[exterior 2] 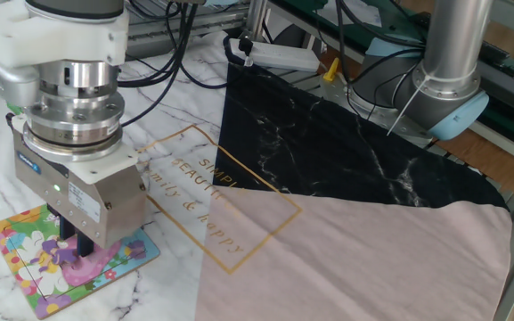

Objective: Assemble one piece of a puzzle

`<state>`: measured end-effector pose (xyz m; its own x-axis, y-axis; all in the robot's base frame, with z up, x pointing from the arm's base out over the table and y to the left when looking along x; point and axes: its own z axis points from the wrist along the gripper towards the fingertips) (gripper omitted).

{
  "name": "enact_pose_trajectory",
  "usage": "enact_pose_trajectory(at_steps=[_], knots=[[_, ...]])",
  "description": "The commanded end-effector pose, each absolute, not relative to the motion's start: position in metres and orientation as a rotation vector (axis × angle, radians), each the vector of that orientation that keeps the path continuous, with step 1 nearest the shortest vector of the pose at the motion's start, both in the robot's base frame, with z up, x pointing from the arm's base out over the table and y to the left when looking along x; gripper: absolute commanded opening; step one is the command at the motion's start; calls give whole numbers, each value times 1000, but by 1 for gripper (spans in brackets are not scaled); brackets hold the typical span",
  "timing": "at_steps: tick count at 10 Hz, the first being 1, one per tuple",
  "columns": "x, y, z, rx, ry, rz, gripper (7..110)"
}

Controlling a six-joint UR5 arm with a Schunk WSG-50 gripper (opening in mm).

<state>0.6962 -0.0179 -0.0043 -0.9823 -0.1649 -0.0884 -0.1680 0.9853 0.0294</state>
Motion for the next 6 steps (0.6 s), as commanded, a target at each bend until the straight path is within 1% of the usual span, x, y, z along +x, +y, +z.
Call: enact_pose_trajectory(at_steps=[1,3,5,6], knots=[[694,-22,-3,-253,3050,50,22],[694,-22,-2,-174,3057,49,22],[693,-13,0,-80,3063,104,22],[692,-11,3,-19,3061,120,44]])
